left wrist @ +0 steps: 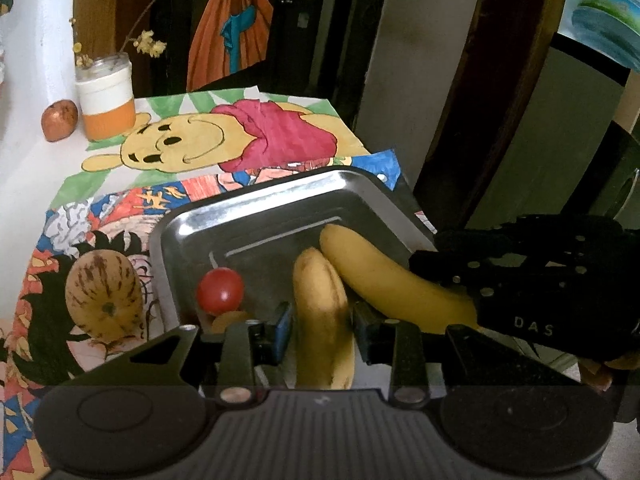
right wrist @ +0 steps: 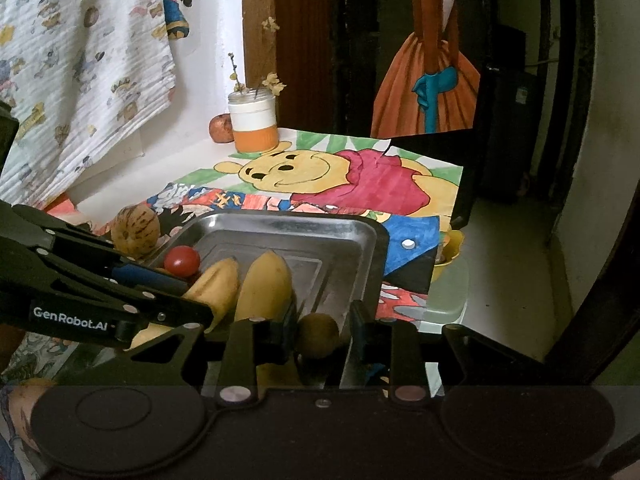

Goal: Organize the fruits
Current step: 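Open both grippers to drop the banana and brown fruit into the tray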

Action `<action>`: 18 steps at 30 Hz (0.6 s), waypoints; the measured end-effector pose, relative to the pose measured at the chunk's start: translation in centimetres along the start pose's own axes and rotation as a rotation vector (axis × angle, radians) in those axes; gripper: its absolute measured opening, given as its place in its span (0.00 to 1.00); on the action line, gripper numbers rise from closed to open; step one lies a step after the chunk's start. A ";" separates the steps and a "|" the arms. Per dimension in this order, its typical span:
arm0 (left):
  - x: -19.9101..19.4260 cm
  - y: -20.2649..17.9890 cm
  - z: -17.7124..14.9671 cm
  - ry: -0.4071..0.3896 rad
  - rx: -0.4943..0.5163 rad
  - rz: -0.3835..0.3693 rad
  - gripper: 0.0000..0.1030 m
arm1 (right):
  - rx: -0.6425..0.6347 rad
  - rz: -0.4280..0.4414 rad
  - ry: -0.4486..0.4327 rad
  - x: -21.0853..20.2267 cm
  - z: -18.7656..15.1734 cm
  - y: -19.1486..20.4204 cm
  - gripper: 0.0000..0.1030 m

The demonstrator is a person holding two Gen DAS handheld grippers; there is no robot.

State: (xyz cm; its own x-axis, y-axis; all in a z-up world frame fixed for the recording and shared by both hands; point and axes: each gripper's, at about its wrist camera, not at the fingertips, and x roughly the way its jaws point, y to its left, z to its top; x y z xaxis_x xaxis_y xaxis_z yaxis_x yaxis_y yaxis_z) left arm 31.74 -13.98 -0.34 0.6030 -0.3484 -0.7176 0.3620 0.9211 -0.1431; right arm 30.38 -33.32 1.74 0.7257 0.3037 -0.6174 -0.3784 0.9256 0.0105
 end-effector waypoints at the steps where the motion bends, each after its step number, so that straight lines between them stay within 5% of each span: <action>1: -0.2 0.1 0.0 -0.004 -0.003 0.000 0.35 | 0.004 -0.003 -0.004 -0.2 0.0 -0.1 0.33; 13: -4.6 0.3 0.0 -0.098 -0.038 0.033 0.59 | 0.022 -0.027 -0.071 -4.3 0.4 0.3 0.57; 18: -7.1 0.3 -0.5 -0.153 -0.063 0.061 0.87 | 0.026 -0.030 -0.109 -6.9 0.5 0.9 0.76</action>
State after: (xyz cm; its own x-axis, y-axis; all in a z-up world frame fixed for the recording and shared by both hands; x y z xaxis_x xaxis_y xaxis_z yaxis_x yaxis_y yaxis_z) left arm 27.17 -11.12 4.38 0.7250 -0.3096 -0.6152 0.2792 0.9487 -0.1483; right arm 25.28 -34.45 6.43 0.7949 0.2974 -0.5288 -0.3416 0.9397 0.0150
